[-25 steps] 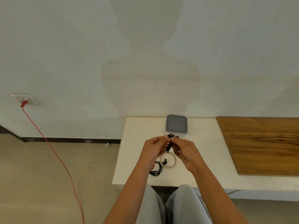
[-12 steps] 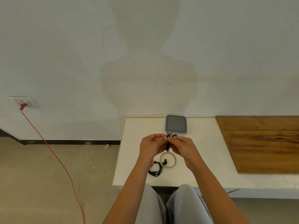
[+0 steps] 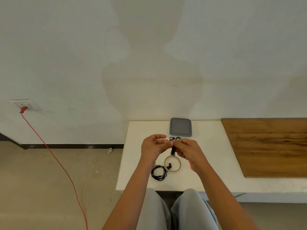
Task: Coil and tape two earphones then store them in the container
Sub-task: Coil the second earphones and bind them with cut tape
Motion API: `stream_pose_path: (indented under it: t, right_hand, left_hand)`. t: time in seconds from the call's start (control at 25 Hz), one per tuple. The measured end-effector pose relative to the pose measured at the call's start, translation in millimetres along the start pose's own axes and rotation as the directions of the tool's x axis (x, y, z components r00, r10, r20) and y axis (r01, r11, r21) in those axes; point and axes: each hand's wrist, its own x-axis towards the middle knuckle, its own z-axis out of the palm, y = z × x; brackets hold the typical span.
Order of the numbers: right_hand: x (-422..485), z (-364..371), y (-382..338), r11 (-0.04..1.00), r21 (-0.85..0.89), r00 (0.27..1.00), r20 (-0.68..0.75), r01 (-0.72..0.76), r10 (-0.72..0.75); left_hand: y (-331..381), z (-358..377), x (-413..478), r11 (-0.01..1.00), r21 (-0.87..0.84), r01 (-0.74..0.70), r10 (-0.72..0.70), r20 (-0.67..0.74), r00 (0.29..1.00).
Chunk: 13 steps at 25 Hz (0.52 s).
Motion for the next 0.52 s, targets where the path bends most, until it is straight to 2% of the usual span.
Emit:
stream_pose_path:
  t: [0.32,0.52]
  right_hand:
    - [-1.2,4.0,0.0,0.998,0.017,0.998,-0.017,-0.054,0.054]
    - [-5.4,2.5,-3.4,0.97,0.16,0.983,0.043,-0.181,0.177]
  left_hand:
    - [-1.5,-0.5,-0.4,0.999,0.045,-0.029,0.029,0.019,0.999]
    - [-2.7,-0.5,-0.3,0.999,0.035,-0.032,0.03,0.047,0.998]
